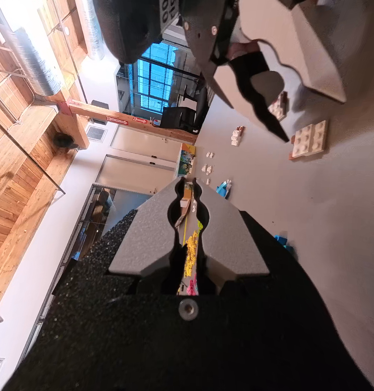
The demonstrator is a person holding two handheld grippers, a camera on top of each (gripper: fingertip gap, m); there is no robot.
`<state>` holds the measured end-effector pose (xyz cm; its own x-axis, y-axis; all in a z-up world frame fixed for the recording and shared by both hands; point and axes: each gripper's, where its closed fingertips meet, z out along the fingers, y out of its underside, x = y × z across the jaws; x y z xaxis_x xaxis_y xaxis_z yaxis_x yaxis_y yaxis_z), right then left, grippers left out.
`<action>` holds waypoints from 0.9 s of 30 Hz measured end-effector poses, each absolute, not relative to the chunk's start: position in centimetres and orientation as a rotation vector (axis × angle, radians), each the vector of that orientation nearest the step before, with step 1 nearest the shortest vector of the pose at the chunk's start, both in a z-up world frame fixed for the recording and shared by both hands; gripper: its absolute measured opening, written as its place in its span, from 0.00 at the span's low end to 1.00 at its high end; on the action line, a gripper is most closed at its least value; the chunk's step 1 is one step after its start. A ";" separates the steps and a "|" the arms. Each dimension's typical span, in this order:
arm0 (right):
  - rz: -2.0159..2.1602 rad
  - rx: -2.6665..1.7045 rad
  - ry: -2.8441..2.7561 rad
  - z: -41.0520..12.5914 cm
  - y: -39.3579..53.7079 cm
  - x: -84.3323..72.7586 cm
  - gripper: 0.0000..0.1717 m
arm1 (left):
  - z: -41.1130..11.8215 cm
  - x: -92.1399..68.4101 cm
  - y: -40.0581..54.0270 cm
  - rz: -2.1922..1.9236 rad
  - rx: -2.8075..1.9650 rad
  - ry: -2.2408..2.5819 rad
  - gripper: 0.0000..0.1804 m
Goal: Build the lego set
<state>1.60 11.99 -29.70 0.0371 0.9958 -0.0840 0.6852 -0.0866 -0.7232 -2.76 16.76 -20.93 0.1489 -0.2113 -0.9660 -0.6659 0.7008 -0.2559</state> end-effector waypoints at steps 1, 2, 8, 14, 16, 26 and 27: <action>0.822 -1.831 -1.704 -29.9 11.7 1.7 0.30 | -20.9 -2.8 16.8 0.379 -0.784 1.418 0.03; 0.844 -1.838 -1.707 -29.9 11.3 1.8 0.29 | -21.0 -2.8 16.8 0.379 -0.785 1.420 0.03; 0.908 -1.820 -1.712 -29.1 10.4 2.2 0.25 | -20.9 -2.7 16.6 0.384 -0.770 1.426 0.03; 0.825 -1.671 -1.787 -29.3 11.6 0.5 0.30 | -21.3 -2.4 16.4 0.372 -0.763 1.452 0.03; 0.810 -1.673 -1.827 -30.0 11.6 0.5 0.28 | -21.3 -2.4 16.4 0.371 -0.763 1.452 0.03; 0.845 -1.733 -1.571 -26.6 14.2 0.9 0.15 | -21.4 -2.3 16.6 0.372 -0.764 1.450 0.03; 0.860 -1.735 -1.499 -25.4 14.9 1.0 0.15 | -21.2 -2.2 16.6 0.380 -0.760 1.439 0.03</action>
<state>1.04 14.87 -25.35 0.1187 0.9917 -0.0494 0.5431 -0.1065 -0.8329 -2.25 16.60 -21.19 0.1275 -0.2046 -0.9705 -0.6568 0.7158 -0.2372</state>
